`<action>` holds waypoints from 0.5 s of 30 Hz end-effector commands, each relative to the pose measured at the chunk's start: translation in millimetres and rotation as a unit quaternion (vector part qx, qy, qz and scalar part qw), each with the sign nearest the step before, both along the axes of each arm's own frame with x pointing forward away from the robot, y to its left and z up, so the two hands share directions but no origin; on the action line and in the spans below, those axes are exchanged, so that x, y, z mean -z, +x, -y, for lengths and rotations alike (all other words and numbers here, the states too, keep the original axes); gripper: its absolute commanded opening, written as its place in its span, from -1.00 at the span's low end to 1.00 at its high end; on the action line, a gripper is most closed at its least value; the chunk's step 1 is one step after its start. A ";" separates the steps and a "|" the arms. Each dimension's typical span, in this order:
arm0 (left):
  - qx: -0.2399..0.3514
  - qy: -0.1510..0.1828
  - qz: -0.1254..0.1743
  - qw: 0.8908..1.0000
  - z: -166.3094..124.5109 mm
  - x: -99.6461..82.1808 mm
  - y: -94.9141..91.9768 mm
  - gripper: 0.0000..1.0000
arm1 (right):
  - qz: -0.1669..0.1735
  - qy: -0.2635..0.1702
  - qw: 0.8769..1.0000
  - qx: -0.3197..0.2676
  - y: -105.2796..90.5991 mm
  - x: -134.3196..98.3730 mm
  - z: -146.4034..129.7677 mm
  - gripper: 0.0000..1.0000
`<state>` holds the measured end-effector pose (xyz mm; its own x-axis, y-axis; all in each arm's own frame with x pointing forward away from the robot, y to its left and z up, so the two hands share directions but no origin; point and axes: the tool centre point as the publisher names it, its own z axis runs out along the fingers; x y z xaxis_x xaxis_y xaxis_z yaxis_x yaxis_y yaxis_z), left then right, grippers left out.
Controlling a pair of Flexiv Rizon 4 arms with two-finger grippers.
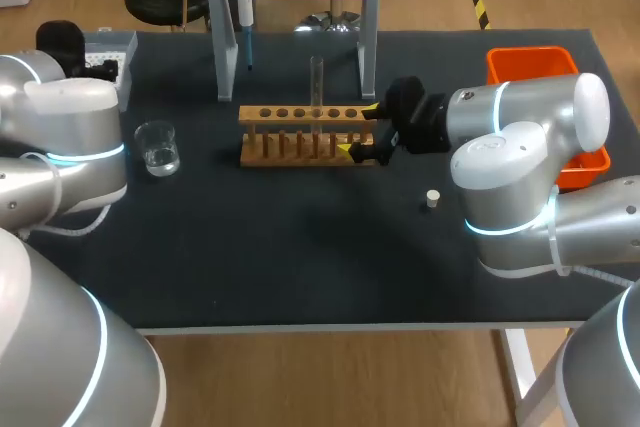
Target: Invert the test tube, pick up the pipette, mount the tip to pipette, aspirate from beaker and dispense into the tube, eject the tip, return the pipette, and cap with the stopper.
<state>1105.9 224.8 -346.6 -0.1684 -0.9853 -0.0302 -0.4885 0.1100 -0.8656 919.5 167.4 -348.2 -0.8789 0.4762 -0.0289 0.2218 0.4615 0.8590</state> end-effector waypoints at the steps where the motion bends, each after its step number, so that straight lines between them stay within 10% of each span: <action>1: -0.001 0.001 -0.001 1.000 -1.5 3.9 10.8 0.35 | -0.001 -0.001 1.000 -0.001 0.3 -0.8 0.9 1.00; 15: -0.001 0.000 -0.003 1.000 -4.4 9.4 26.2 0.04 | -0.001 -0.001 1.000 -0.001 0.3 -0.8 0.9 1.00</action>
<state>1125.2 229.0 -351.9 -0.1662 -0.9857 -0.0285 -0.4953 0.1084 -0.8620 919.5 167.4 -348.2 -0.8789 0.4762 -0.0289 0.2218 0.4615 0.8590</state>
